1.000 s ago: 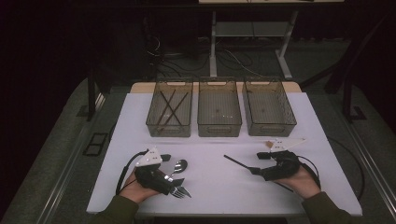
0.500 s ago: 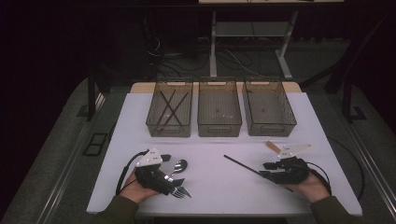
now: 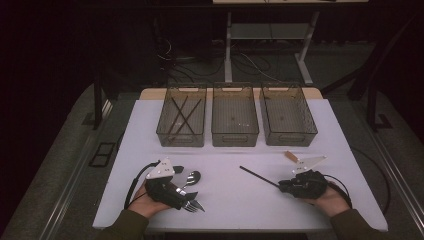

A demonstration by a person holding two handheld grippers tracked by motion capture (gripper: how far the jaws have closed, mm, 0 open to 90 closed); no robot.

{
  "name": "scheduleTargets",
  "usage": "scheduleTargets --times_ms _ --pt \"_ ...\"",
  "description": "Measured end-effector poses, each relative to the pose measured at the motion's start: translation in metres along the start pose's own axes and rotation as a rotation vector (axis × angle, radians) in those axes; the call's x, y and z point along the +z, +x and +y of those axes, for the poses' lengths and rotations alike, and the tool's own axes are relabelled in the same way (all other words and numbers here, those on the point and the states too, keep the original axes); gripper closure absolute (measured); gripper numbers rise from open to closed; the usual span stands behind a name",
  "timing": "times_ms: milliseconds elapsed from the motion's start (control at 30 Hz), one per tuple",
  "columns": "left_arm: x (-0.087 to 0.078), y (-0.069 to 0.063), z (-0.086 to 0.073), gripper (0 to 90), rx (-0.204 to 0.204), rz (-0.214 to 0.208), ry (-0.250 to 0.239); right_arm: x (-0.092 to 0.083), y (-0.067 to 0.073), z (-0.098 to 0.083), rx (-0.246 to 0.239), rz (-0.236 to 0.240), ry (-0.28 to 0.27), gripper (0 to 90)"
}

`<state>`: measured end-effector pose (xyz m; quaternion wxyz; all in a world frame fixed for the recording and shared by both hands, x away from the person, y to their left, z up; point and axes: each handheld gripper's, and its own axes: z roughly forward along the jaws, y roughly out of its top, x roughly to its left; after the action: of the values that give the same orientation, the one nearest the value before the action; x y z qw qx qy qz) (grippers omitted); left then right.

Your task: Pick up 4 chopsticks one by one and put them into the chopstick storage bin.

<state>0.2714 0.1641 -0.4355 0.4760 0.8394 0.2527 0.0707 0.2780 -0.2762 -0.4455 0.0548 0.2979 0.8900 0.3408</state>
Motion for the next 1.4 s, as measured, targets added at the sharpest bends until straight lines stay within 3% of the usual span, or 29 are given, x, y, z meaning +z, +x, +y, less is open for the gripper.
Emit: scheduleTargets --times_ms 300,933,1400 --pt "0.001 -0.001 0.0 0.0 0.001 -0.002 0.002 0.0 0.001 0.0 -0.032 -0.013 0.004 85.2" --pt "0.001 0.0 0.0 0.0 0.001 -0.003 0.006 -0.001 -0.002 0.003 -0.033 0.009 0.01 86.0" --pt "0.002 -0.001 0.0 0.0 0.001 -0.003 0.006 -0.023 -0.006 0.011 0.022 0.063 -0.135 85.9"
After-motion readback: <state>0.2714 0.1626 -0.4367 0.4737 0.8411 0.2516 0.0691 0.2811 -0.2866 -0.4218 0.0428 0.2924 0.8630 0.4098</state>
